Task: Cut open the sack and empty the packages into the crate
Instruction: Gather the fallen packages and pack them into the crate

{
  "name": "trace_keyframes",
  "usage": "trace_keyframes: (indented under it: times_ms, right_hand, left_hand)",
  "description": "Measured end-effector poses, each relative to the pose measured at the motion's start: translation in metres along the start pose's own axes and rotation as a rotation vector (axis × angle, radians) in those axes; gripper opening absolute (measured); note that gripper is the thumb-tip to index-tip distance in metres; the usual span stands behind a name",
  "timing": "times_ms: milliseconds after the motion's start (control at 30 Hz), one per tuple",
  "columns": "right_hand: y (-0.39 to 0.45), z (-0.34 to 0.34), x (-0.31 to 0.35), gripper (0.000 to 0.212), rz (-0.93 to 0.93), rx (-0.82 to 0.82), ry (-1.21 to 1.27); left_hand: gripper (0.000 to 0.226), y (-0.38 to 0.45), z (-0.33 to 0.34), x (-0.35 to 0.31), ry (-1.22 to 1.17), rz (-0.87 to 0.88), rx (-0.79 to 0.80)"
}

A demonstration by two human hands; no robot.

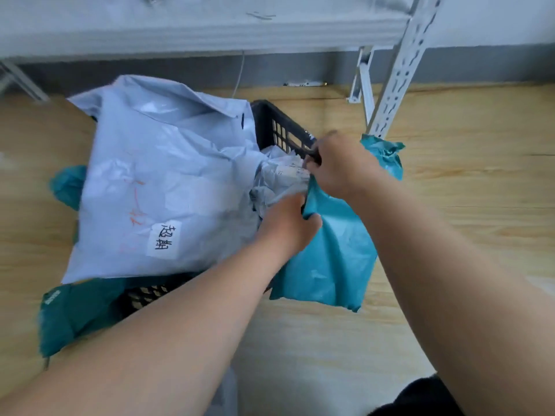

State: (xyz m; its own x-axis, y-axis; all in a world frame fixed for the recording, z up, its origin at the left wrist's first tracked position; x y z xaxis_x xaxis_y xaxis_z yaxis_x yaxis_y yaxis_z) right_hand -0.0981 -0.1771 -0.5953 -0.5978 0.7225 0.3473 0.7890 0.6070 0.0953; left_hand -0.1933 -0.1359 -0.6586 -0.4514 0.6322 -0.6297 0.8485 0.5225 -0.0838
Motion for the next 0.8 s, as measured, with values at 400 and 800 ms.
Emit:
trace_keyframes:
  times_ms: [400, 800]
  right_hand:
    - [0.005, 0.003, 0.004, 0.034, 0.156, -0.025, 0.066]
    - [0.012, 0.028, -0.02, 0.042, 0.226, 0.174, 0.184]
  left_hand:
    - [0.075, 0.051, -0.105, 0.036, -0.191, -0.376, -0.514]
    - [0.032, 0.037, -0.074, 0.007, 0.202, 0.063, -0.372]
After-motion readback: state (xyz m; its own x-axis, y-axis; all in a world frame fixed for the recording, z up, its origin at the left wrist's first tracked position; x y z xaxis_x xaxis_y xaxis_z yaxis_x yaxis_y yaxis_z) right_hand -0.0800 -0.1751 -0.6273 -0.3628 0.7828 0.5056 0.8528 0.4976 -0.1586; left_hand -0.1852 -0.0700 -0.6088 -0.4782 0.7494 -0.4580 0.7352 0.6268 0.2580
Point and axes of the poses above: each hand's wrist, its own y-axis towards the middle knuckle, its own z-axis out of the palm, x = y × z, the point moved 9 cm from there along y, towards the middle knuckle, and after that the axes turned 7 degrees about -x, right-handed, at the moved point
